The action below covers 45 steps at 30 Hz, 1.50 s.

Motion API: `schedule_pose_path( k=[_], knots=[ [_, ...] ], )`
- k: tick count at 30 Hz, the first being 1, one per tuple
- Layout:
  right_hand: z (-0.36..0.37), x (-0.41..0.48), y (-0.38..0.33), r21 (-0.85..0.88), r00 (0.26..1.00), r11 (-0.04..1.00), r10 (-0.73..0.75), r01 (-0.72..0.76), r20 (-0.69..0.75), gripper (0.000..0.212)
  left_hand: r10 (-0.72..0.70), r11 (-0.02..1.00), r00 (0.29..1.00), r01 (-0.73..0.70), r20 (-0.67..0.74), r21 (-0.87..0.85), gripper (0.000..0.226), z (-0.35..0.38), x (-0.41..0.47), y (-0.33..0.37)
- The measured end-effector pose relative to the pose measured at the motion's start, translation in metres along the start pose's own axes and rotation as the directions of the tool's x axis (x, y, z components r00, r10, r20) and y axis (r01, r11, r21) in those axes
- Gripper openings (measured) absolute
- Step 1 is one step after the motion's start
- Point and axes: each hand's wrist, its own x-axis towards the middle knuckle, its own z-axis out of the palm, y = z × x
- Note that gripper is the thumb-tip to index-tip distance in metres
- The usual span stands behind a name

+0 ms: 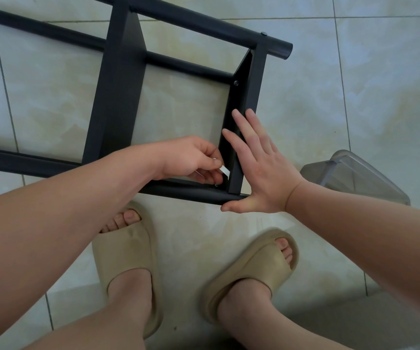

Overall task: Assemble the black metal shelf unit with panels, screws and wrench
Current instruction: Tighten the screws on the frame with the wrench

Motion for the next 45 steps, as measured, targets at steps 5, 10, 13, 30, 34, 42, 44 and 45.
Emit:
schedule_pose_path(
  k=[5, 10, 13, 30, 34, 42, 44, 45],
  knots=[
    [0.000, 0.000, 0.001, 0.003, 1.000, 1.000, 0.002, -0.002, -0.001, 0.127, 0.003, 1.000, 1.000, -0.003, 0.025, -0.015, 0.018, -0.002, 0.000, -0.003],
    [0.000, -0.001, 0.000, 0.004, 1.000, 1.000, -0.001, 0.001, 0.000, 0.126, 0.004, 1.000, 1.000, -0.005, 0.027, 0.026, 0.019, -0.003, -0.001, -0.005],
    [0.000, -0.001, 0.001, 0.004, 1.000, 1.000, 0.000, 0.000, -0.001, 0.126, 0.009, 0.998, 0.999, -0.011, 0.034, 0.062, 0.018, -0.004, 0.000, -0.006],
    [-0.001, -0.001, 0.000, -0.017, 1.000, 1.000, 0.011, -0.010, 0.025, 0.127, -0.023, 0.870, 0.996, -0.024, 0.090, 0.492, 0.017, -0.003, -0.001, -0.003],
    [-0.002, -0.001, -0.001, -0.012, 1.000, 1.000, 0.004, -0.004, 0.030, 0.127, -0.024, 0.854, 0.996, -0.026, 0.090, 0.520, 0.015, -0.002, -0.002, -0.002],
    [-0.014, -0.002, -0.007, -0.081, 0.988, 0.996, 0.038, -0.026, 0.148, 0.130, 0.025, 0.720, 0.978, 0.125, -0.205, 0.682, 0.012, -0.006, -0.028, 0.002],
    [-0.027, 0.000, -0.011, -0.115, 0.959, 0.991, 0.094, -0.066, 0.267, 0.130, 0.020, 0.671, 0.969, 0.169, -0.245, 0.722, 0.016, -0.015, -0.043, 0.014],
    [-0.036, 0.003, -0.013, -0.120, 0.940, 0.989, 0.117, -0.082, 0.321, 0.127, 0.022, 0.671, 0.966, 0.177, -0.258, 0.720, 0.018, -0.019, -0.051, 0.024]
  ],
)
